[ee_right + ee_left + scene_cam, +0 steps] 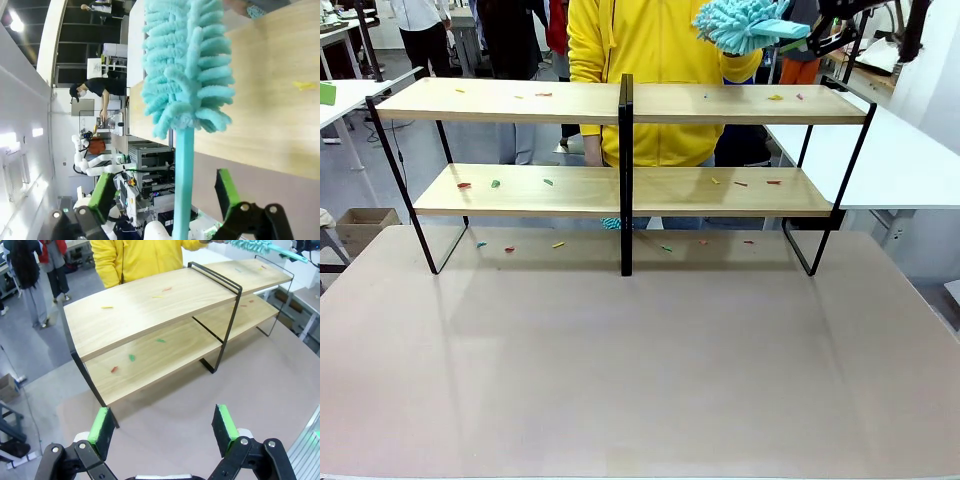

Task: Clean the shelves.
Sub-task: Pick up the Duster when the human hands it over.

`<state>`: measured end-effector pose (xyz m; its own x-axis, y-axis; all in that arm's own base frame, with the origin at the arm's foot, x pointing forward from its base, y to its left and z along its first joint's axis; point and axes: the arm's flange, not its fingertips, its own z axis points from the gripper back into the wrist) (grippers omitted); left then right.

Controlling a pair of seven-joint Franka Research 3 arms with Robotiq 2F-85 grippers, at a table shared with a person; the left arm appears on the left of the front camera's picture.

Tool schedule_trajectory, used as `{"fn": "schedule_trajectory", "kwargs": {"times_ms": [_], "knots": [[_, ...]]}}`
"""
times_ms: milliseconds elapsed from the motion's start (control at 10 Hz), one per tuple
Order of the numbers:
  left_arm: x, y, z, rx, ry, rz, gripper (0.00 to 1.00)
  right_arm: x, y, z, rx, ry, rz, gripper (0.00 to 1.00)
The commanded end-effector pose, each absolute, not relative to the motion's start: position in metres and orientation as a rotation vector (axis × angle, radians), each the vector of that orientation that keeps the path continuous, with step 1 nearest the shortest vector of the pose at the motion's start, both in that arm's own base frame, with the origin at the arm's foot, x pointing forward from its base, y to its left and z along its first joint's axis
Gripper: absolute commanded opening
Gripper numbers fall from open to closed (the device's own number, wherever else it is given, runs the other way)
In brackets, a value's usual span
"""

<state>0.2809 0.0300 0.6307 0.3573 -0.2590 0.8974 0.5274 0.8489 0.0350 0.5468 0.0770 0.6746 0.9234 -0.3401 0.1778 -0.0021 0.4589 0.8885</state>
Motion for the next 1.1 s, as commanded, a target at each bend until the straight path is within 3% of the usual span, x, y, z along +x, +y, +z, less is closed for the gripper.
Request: {"fn": "schedule_trajectory", "kwargs": {"times_ms": [0,100,200,300,500,700,800,900,1000], "knots": [[0.2813,0.0296,0.6305,-0.275,-1.094,-0.506,1.0,0.5541,0.0748,0.6761,1.074,-0.311,-0.232,1.0],[0.2813,0.0296,0.6305,-0.275,-1.094,-0.506,1.0,0.551,0.0765,0.6746,1.071,-0.329,-0.217,1.0],[0.2813,0.0296,0.6305,-0.275,-1.094,-0.506,1.0,0.5495,0.0765,0.6756,1.072,-0.354,-0.206,0.81],[0.2813,0.0296,0.6305,-0.275,-1.094,-0.506,1.0,0.5487,0.0766,0.6757,1.067,-0.342,-0.203,0.44],[0.2813,0.0296,0.6305,-0.275,-1.094,-0.506,1.0,0.5478,0.0763,0.6755,1.065,-0.34,-0.206,0.0],[0.2813,0.0296,0.6305,-0.275,-1.094,-0.506,1.0,0.5473,0.075,0.6743,1.062,-0.345,-0.21,0.0],[0.2813,0.0296,0.6305,-0.275,-1.094,-0.506,1.0,0.5474,0.0746,0.6735,1.06,-0.346,-0.213,0.08],[0.2813,0.0296,0.6305,-0.275,-1.094,-0.506,1.0,0.5477,0.0741,0.6727,1.059,-0.345,-0.215,0.0],[0.2813,0.0296,0.6305,-0.275,-1.094,-0.506,1.0,0.5482,0.0735,0.6718,1.058,-0.347,-0.212,0.0]]}}
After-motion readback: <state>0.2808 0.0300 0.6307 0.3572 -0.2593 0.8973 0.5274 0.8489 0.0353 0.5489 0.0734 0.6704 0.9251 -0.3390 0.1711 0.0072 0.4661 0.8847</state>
